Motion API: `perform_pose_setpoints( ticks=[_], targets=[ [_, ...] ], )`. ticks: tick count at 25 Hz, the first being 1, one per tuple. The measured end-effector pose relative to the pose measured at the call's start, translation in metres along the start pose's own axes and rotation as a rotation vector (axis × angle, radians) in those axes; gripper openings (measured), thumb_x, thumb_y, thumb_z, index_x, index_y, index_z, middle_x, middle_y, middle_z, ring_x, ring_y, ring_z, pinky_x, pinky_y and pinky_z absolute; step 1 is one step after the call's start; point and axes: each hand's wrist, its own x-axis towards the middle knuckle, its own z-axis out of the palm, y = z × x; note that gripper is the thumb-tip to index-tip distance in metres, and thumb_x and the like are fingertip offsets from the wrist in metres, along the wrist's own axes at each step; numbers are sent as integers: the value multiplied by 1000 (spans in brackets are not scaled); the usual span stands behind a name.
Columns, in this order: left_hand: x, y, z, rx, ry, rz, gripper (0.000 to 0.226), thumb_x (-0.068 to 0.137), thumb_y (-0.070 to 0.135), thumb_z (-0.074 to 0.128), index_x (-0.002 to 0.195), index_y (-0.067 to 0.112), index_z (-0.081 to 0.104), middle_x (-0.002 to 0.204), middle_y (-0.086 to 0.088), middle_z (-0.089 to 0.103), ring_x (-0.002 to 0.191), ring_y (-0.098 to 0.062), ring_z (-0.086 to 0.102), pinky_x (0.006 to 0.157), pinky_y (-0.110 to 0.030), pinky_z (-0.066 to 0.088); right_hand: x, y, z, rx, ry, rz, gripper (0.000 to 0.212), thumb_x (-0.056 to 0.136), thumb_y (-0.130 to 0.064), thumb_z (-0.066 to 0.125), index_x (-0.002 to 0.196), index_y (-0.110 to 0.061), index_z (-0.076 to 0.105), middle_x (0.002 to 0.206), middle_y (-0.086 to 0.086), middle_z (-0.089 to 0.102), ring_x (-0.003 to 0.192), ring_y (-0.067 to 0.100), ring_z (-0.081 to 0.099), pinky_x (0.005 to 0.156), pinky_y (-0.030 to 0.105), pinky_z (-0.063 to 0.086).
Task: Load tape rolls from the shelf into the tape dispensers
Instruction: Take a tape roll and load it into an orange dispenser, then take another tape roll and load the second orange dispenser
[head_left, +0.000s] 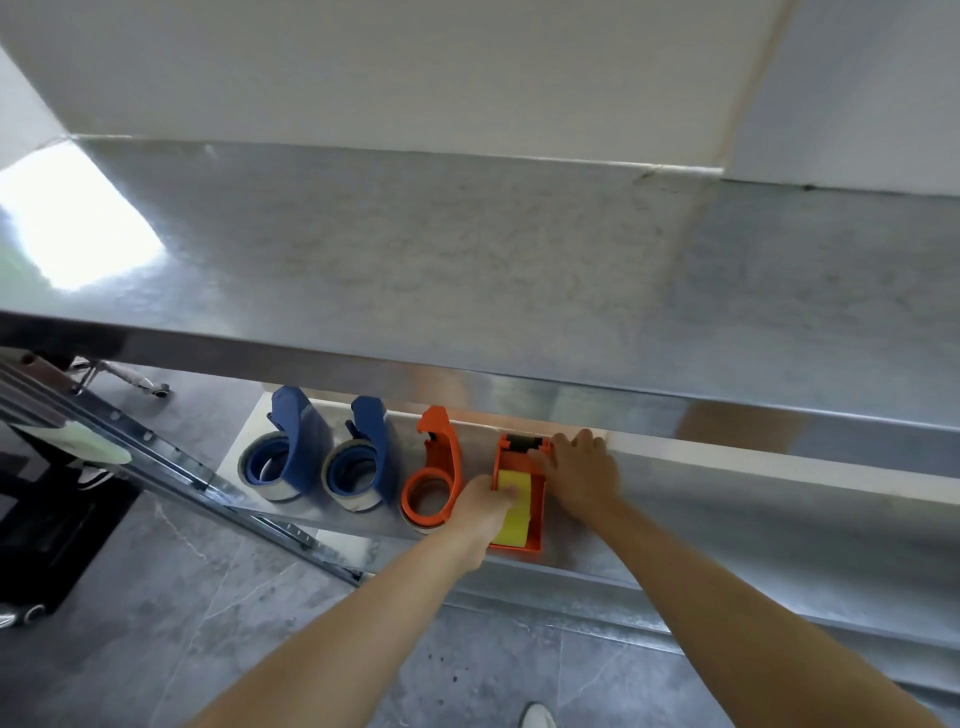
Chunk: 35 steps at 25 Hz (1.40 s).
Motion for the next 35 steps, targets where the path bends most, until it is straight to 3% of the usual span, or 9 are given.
perform_pose_setpoints(
  ticks=[5,8,11,15,19,22,26,31,35],
  targets=[
    [-3,1,-1,45,-17,86,26,95,27,51,111,12,64,110,-11,70,104,-28,65,97,-43,51,-25,-13,-7,310,133,-69,36,92,-43,49,117,-16,54,117,7,56,108,26,55,84,40,50],
    [-21,-2,-15,181,145,252,30,95,37,49,102,14,68,97,-5,72,93,-23,65,78,-30,48,-44,-40,-24,332,295,-232,27,93,-34,50,116,-20,56,114,1,59,104,20,56,84,35,51],
    [-41,-16,-42,165,257,366,21,94,23,52,90,16,71,85,-2,73,83,-21,67,71,-27,50,-58,-74,-41,223,346,-468,22,94,-34,46,100,-22,64,98,-2,64,91,18,58,79,35,50],
    [-44,-56,-86,-52,333,188,28,82,0,52,68,19,67,70,-3,71,74,-25,68,78,-44,55,-67,-134,-18,-191,132,-699,27,88,-36,47,72,-20,61,73,2,66,76,24,59,82,40,41],
    [-41,-77,-105,-38,316,29,8,70,15,52,69,23,56,83,-9,65,84,-28,62,74,-35,42,-57,-156,27,-286,-84,-554,24,86,-22,54,106,-8,55,91,12,68,84,29,62,88,36,40],
    [-35,-66,-107,51,272,82,8,70,19,50,68,15,57,74,-11,57,76,-24,54,68,-37,39,-52,-149,29,-19,-99,-384,15,85,-19,53,99,-17,58,105,11,65,93,21,62,60,7,37],
    [-26,-27,-101,98,327,170,27,98,21,40,105,7,62,99,-11,66,98,-30,62,78,-33,44,-53,-144,-5,331,-69,-257,15,84,-28,63,91,-20,53,91,1,66,83,17,63,65,26,47],
    [3,-11,-103,-40,274,169,19,93,20,52,78,21,62,91,-17,71,90,-37,69,85,-52,58,-52,-125,-26,518,-97,-107,13,90,-23,58,101,-16,61,104,1,69,91,17,63,74,30,50],
    [0,-22,-95,68,280,174,19,94,14,52,86,4,65,65,-4,59,70,-26,58,70,-41,56,-51,-108,-41,721,-27,31,10,90,-17,50,87,-16,60,95,3,72,85,19,65,75,35,49]
  ],
)
